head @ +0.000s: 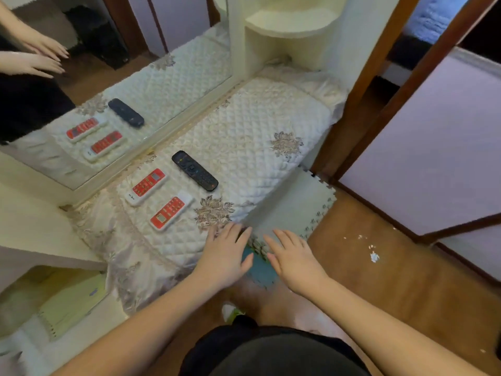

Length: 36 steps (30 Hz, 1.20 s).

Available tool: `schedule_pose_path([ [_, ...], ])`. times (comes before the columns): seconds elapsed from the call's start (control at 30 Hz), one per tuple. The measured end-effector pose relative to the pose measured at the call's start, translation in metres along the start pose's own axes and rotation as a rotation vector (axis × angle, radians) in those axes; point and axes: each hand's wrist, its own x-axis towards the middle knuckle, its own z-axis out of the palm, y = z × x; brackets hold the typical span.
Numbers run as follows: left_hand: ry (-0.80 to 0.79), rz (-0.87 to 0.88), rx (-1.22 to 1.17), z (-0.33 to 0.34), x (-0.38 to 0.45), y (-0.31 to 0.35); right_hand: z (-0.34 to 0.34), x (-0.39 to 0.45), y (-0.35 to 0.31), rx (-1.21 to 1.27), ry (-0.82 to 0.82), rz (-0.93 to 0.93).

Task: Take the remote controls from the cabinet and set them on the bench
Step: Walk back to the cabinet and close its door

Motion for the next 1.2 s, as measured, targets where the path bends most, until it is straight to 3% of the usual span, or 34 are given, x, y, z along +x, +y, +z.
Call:
schedule_pose_path([
  [0.23,-0.041,0.223,0.066,-0.002,0.040,0.130,0.007,-0.091,0.109,0.144,0.103,0.212],
  [0.47,-0.133,0.417,-0.001,-0.001,0.071,0.280,0.016,-0.193,0.226,0.275,0.170,0.570],
  [0.6,-0.072,0.577,0.056,-0.002,0.086,0.342,0.013,-0.235,0.262,0.286,0.236,0.686],
  [0.8,0.020,0.836,0.211,-0.008,0.122,0.418,0.008,-0.270,0.304,0.349,0.278,0.858],
  [1.2,-0.090,1.149,0.222,-0.041,0.236,0.555,-0.037,-0.295,0.414,0.403,0.405,1.277],
])
